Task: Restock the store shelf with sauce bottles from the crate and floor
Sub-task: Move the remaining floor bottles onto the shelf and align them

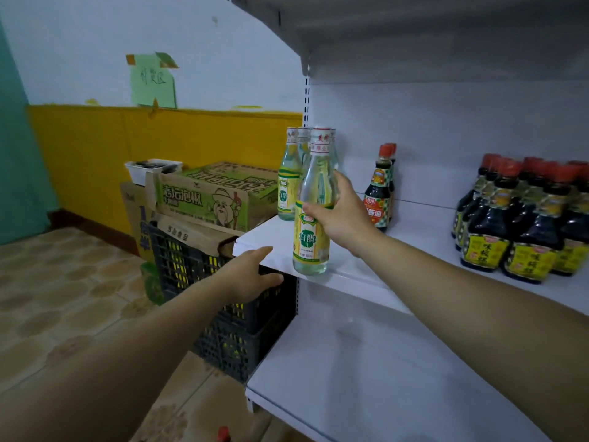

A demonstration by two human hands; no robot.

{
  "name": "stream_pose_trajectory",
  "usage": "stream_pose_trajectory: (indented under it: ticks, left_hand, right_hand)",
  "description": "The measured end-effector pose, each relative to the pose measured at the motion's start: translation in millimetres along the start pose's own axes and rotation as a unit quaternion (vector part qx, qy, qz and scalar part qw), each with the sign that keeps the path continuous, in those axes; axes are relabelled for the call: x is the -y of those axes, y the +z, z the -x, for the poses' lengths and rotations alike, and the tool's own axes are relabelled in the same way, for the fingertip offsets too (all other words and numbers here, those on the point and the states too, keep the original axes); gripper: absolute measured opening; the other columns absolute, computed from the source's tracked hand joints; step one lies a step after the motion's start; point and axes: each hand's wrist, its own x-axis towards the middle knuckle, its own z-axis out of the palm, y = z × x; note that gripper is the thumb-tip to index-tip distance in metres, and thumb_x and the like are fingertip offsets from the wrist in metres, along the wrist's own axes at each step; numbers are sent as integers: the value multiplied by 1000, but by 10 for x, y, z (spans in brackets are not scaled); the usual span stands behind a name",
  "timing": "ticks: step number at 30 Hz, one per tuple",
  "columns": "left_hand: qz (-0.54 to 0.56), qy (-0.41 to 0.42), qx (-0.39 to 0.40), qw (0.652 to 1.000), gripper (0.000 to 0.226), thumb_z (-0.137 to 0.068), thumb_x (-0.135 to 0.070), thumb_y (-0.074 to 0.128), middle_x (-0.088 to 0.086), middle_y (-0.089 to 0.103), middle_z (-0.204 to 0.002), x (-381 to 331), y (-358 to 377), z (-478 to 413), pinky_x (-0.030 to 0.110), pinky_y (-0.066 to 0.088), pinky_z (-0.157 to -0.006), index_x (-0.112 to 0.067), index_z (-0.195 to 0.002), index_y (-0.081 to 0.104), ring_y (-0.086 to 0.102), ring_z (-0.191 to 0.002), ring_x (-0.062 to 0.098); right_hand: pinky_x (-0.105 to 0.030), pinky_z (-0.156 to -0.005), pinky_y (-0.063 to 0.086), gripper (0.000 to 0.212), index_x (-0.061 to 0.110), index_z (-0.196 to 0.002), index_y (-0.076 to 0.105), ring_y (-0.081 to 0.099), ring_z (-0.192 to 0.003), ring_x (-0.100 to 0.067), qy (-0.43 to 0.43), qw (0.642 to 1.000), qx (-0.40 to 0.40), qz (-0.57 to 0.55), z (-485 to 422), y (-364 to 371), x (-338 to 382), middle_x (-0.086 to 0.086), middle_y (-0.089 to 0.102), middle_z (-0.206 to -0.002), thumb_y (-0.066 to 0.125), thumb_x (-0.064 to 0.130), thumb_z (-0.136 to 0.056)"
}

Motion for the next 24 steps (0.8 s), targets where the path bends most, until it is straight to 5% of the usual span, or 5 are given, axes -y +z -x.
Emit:
stream_pose_trajectory:
  ticks: [8,21,24]
  left_hand:
    - [-172,-29,-58,983,72,-94,-61,33,6,8,-161,358,95,-813,47,11,-118,-22,-152,17,2,-148,26]
    - [-136,18,-117,984,109,-66,-82,6,6,9,-160,657,297,-1129,44,7,-120,-16,-151,17,0,-148,22]
    - [-134,23,-124,983,98,-74,-76,13,6,9,-160,685,317,-1139,43,6,-119,-16,-151,17,0,-148,22]
  right_hand:
    - [-44,-98,50,80,32,-148,27,58,-118,-20,2,1000,-21,19,-619,198,-347,4,57,-135,74,30,-83]
    - [-43,-104,41,91,28,-155,6,42,-133,-30,-12,992,-23,124,-1269,827,-460,-9,35,-152,66,43,-88]
    - [-41,-104,37,90,25,-155,4,37,-137,-32,-9,988,-26,152,-1357,910,-459,-11,28,-155,63,45,-90]
